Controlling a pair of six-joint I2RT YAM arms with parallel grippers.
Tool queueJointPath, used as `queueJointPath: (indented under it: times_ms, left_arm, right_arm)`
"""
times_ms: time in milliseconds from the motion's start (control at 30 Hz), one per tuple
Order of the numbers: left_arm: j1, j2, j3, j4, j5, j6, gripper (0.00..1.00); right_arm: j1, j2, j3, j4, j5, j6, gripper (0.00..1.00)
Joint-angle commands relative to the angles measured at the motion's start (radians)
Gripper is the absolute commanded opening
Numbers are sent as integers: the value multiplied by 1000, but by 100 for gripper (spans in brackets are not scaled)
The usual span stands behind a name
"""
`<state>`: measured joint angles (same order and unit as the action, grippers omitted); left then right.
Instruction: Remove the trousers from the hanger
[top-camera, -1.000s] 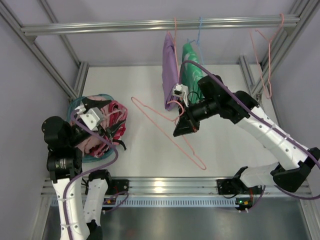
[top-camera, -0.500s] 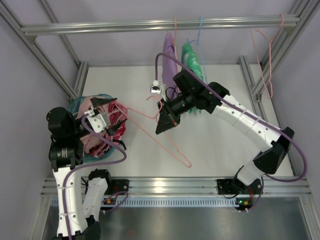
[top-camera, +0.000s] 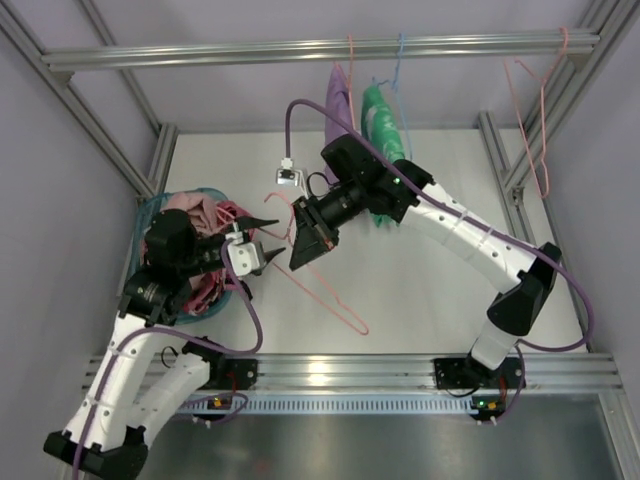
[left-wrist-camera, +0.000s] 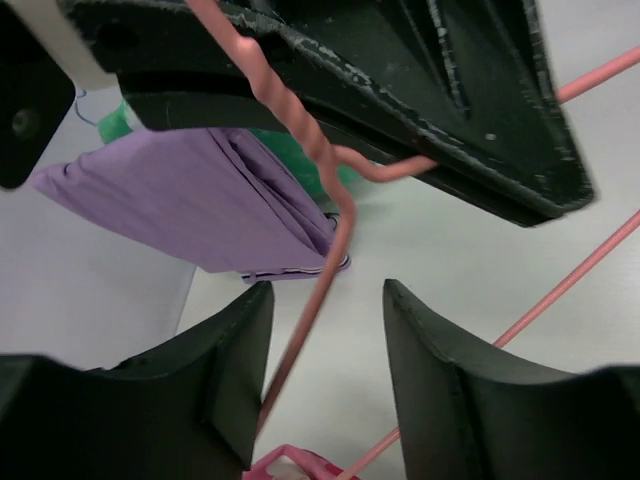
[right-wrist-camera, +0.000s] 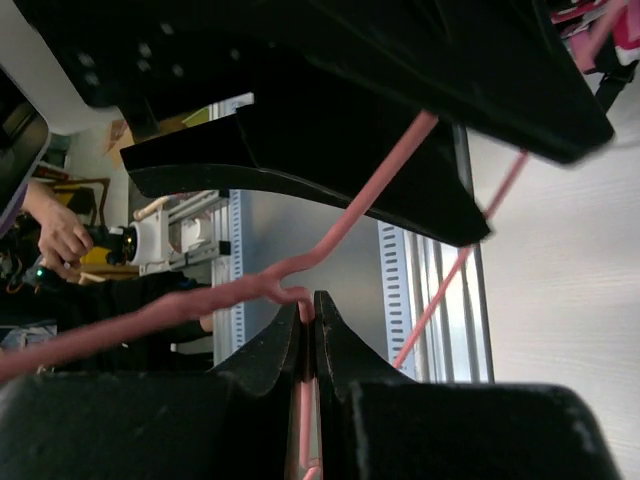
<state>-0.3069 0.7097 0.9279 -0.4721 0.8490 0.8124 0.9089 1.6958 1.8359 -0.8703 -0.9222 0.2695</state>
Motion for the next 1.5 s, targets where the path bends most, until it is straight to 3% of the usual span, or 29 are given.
queueJointPath:
  times_ms: [0,167,267,367,433,533,567,667,800,967,1200,1333,1433,1467]
  left_arm:
    - [-101,25,0,21,-163,51,51]
    - [-150,43,9,21,-217,18,31]
    - [-152,47,22,21,-223,-24,7]
    - [-152,37,26,23,-225,-54,0]
    - [-153,31,31,23,-238,-79,0]
    - [-153,24,32,23,-261,-101,0]
    - [-152,22,35,21,-268,-105,0]
    - [-152,17,37,21,-278,-107,0]
    - [-152,33,43,21,-280,-102,0]
    - [-152,92,77,21,-291,-104,0]
    - [-156,162,137,21,-260,-139,0]
    - [-161,162,146,21,-266,-137,0]
    - [-161,157,150,21,-271,-140,0]
    - [-161,155,149,20,-272,-142,0]
  right_arm:
    - [51,-8,16,40,-44,5,0]
    - [50,-45,-20,14,22,-39,0]
    - [35,-79,-53,8,65,-50,0]
    - [2,-120,-73,8,109,-58,0]
    - [-28,-139,-76,8,140,-58,9]
    - [-85,-180,-86,16,148,-50,38]
    - [-100,-206,-92,17,149,-52,52]
    - [-148,-269,-96,-5,169,-91,70]
    - [-150,-358,-139,-53,247,-167,85]
    - [-120,-456,-243,-102,399,-250,85]
    - [-87,-483,-311,-95,447,-292,86]
    - [-74,-446,-287,-79,434,-291,80]
    - [-68,-420,-276,-73,421,-289,57]
    - [-67,-410,-273,-73,413,-291,40]
